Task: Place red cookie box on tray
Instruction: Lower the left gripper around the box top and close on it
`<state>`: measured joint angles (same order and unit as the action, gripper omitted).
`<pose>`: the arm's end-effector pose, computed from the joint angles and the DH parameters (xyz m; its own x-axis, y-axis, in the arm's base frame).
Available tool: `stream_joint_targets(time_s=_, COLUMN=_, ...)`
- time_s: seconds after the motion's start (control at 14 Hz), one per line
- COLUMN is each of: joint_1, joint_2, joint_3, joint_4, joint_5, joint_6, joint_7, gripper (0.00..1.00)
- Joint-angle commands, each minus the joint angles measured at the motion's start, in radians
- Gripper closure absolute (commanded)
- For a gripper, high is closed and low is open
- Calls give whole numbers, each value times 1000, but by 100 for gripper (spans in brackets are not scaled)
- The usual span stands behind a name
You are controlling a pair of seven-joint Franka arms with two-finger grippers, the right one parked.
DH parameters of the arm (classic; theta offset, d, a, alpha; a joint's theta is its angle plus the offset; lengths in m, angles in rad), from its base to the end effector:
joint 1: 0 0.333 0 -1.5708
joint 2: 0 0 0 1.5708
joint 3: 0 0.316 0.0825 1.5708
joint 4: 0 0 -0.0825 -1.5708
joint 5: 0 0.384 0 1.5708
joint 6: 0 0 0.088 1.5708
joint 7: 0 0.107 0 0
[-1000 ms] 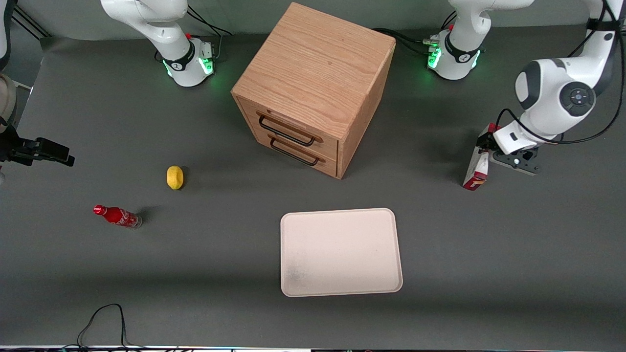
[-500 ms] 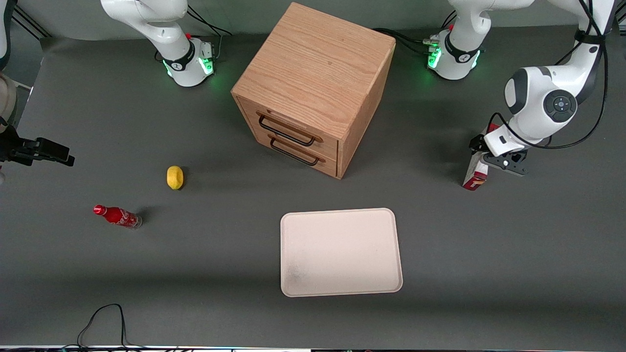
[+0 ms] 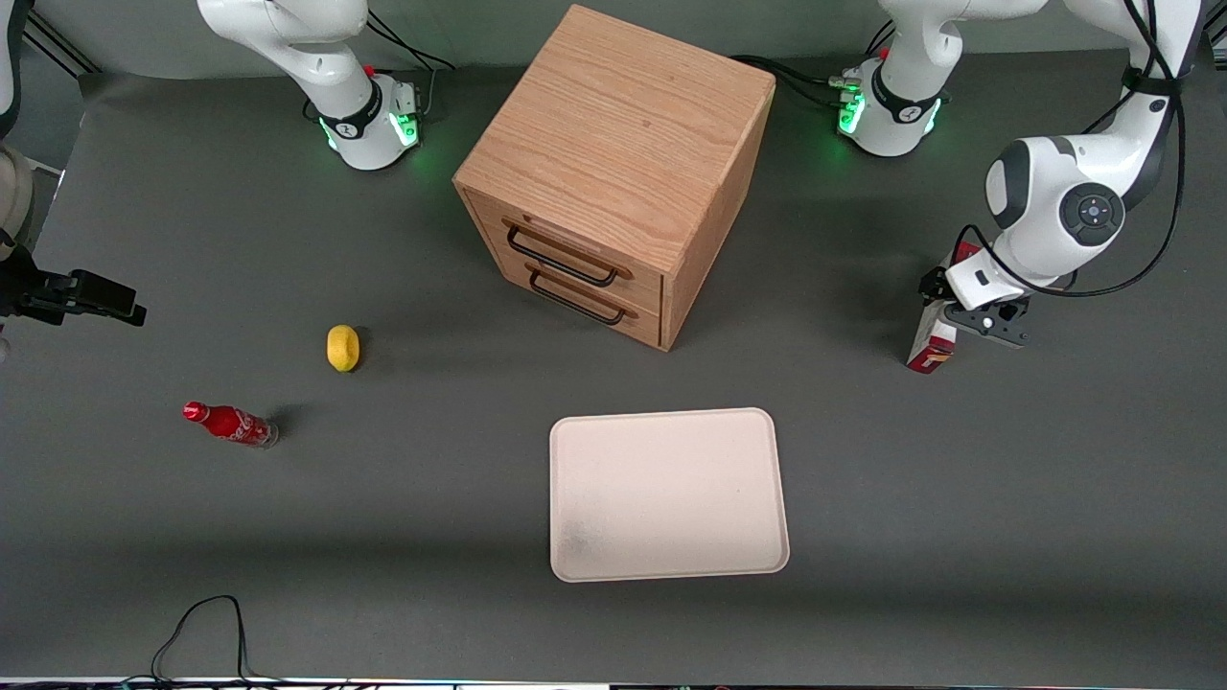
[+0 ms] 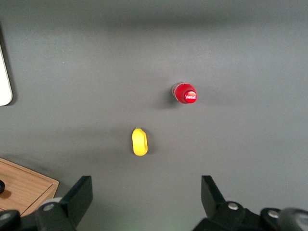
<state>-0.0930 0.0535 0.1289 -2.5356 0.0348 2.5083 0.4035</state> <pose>0.4498 0.0164 0.2470 0.9191 -0.3851 -0.0841 -0.3857 -0.9226 0.0086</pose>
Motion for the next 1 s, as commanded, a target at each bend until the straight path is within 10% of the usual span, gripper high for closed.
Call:
stream_joint_targets(time_s=0.0, joint_1=-1, joint_2=0, joint_3=5, joint_4=-9, joint_5=-3, joint_6=17, joint_7=-8, gripper=100)
stream_joint_targets(time_s=0.57, joint_1=-1, joint_2=-24, joint_3=6, joint_4=17, joint_5=-3, joint_6=-32, joint_7=-14, gripper=100)
stream_joint_targets(time_s=0.93, joint_1=-2, joint_2=-110, joint_3=8, joint_4=298, joint_5=-3, joint_6=-501, joint_7=-20, gripper=100)
